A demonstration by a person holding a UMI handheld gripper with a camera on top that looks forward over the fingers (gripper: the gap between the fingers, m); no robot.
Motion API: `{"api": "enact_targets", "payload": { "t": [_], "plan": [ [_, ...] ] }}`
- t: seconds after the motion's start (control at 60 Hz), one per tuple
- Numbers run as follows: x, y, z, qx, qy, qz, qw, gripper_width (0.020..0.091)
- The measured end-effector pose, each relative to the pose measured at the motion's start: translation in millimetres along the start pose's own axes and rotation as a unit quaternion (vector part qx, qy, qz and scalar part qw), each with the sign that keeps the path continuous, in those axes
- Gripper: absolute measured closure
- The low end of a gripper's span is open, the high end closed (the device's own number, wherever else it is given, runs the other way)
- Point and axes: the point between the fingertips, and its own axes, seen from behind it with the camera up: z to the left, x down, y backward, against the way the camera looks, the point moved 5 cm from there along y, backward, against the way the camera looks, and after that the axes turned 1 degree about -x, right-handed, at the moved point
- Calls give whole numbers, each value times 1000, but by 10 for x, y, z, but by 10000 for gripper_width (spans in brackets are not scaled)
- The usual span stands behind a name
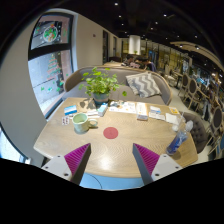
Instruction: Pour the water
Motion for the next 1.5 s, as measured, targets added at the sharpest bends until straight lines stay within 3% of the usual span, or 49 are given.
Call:
{"api": "enact_targets", "payload": {
  "t": [0.3,0.483,0.7,0.9,0.983,1.1,1.183,1.383,1.5],
  "plan": [
    [482,-91,-1211,73,-41,0,996,250],
    [760,-269,-2207,117,-59,-25,991,249],
    [854,-742,-3190,133,-71,-41,988,251],
    [748,-1350,-3550,94,-74,-58,991,260],
    [709,-1549,-3608,82,-76,-64,992,347],
    [626,-1720,-3604,70,-71,-82,992,599],
    [603,-1744,-3582,69,-58,-92,992,615],
    [586,-1762,-3594,82,-53,-90,991,730],
    [576,-1771,-3583,98,-45,-85,991,731]
  ]
}}
